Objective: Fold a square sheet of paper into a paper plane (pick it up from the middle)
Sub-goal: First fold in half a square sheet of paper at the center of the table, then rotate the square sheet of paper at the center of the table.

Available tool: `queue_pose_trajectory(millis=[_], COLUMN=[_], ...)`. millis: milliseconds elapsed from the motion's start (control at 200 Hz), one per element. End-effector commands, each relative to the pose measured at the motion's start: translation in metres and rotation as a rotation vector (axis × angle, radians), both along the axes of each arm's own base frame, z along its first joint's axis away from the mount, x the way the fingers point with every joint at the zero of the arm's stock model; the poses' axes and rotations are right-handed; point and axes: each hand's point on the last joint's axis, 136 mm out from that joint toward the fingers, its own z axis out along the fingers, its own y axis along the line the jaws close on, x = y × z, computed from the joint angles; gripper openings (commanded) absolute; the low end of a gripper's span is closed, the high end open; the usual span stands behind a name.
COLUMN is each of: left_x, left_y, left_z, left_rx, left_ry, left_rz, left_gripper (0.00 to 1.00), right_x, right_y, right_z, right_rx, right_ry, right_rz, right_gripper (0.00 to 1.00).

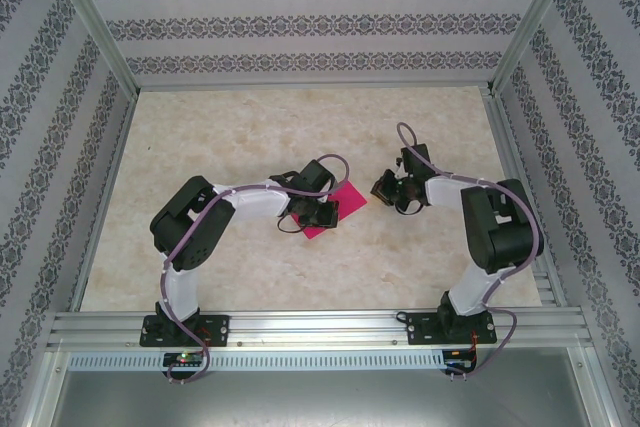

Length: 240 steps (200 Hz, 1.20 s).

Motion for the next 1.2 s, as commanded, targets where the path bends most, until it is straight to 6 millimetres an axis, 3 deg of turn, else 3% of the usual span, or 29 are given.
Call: queue_pose_trajectory(millis=[0,100,210,330,480,724,879,1194], left_x=[-0.003,0.015,0.035,0.055,0.069,0.077,0.074,0.065], left_y=[-0.001,-0.005,0.019,0.065,0.120,0.178,0.198,0.206], left_z=[0.017,0.052,0.071,0.073,0.068,0.075,0.083,0.085], left_rx=[-0.021,-0.092,-0.095,-0.078,-0.055,-0.016,0.032,0.045], left_ry=[0.048,-0.002,-0.038,-0.039,-0.012,-0.038,-0.078,-0.124], left_rz=[0.000,0.024,0.091,0.206,0.336,0.447,0.466,0.469], left_gripper=[0.07,0.24,0.33,0.39,0.43,0.54,0.63,0.79], right_x=[0.000,-0.017,-0.036,-0.047,-0.043,-0.029,-0.028,-0.020], right_y=[0.004,0.008,0.016,0.034,0.059,0.076,0.080,0.097], right_z=[0.039,0.045,0.042,0.037,0.028,0.012,-0.002,-0.029], right_rx=[-0.059,-0.142,-0.193,-0.240,-0.292,-0.428,-0.486,-0.568], right_ry=[-0.115,-0.118,-0.096,-0.080,-0.051,-0.012,0.032,0.039], right_rz=[0.031,0.041,0.030,0.051,0.067,0.080,0.097,0.285], right_gripper=[0.02,0.08,0.17,0.24,0.30,0.38,0.42,0.46])
